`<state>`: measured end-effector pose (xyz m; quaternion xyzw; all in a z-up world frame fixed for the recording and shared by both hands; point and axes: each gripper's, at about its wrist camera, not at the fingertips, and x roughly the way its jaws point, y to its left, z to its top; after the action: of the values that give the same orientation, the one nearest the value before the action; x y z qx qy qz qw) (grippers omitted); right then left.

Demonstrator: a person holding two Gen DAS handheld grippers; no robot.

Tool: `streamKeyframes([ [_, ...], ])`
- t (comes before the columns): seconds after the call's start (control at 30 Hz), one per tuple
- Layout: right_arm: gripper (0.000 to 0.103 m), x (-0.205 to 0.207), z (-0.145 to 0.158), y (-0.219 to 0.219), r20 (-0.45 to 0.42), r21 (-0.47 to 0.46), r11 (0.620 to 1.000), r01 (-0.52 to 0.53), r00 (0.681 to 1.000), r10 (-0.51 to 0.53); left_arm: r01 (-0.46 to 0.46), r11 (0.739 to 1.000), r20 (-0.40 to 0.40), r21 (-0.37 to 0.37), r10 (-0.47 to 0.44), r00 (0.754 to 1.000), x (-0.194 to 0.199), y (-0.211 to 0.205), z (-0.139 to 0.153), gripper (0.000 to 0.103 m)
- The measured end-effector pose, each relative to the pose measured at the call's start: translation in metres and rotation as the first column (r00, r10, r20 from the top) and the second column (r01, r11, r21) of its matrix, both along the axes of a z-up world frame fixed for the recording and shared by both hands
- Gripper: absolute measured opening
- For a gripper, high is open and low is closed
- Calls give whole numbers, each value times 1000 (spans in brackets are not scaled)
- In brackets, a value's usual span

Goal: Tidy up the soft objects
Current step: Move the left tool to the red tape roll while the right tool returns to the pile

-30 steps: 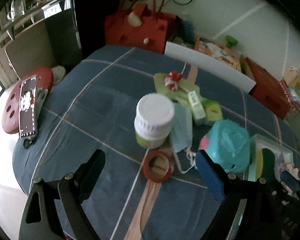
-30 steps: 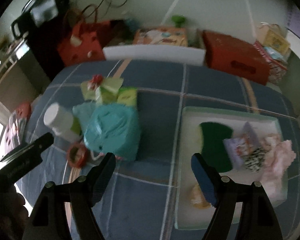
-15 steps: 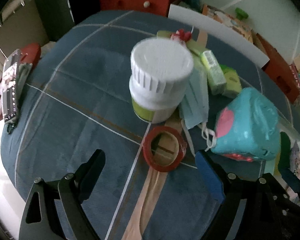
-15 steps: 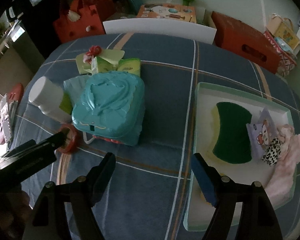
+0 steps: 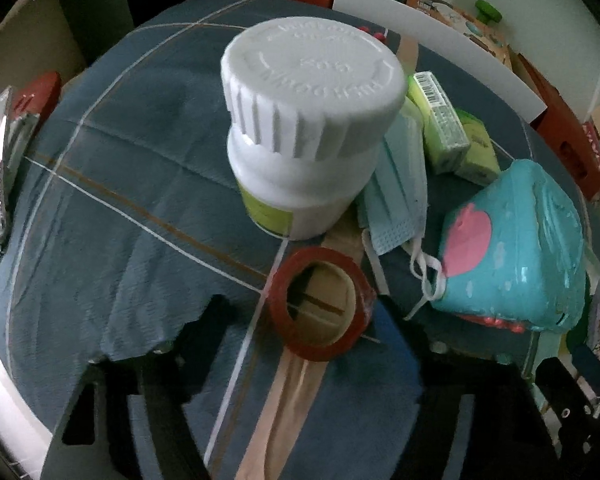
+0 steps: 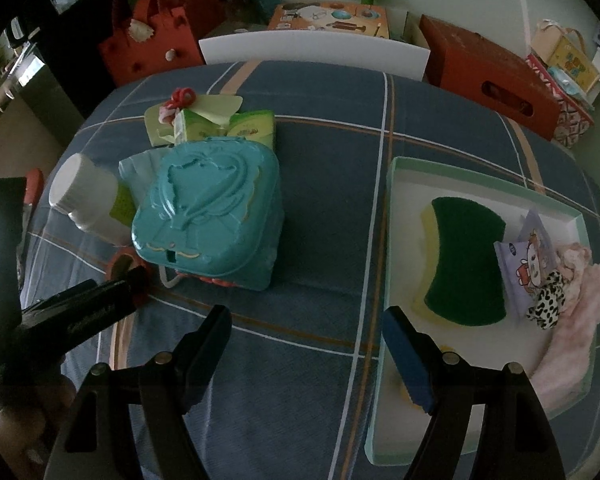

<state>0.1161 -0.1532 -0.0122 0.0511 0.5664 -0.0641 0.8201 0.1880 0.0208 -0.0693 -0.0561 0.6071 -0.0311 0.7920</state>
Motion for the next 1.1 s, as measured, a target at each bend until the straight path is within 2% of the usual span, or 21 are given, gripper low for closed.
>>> streamKeyframes([
  [0.1, 81, 0, -1, 0, -2, -1, 1000, 1, 1000, -1, 2, 1000, -1, -5, -2, 1000, 1, -1, -1, 69],
  [0.17, 81, 0, -2, 0, -3, -2, 1000, 0, 1000, 0, 5, 1000, -1, -23, -5, 1000, 2, 0, 0, 61],
  [0.33, 81, 1, -3, 1, -6, -6, 1000, -3, 1000, 3, 12, 999, -4, -41, -12, 1000, 3, -5, 0, 55],
  [0.7, 81, 1, -5, 4, -11, -14, 1000, -6, 1000, 6, 1, 997, -3, -71, -2, 1000, -1, 7, 5, 54],
  [1.1, 81, 0, -2, 3, -2, -16, 1000, -5, 1000, 5, -2, 996, 40, -93, 5, 999, -13, 15, 34, 53],
])
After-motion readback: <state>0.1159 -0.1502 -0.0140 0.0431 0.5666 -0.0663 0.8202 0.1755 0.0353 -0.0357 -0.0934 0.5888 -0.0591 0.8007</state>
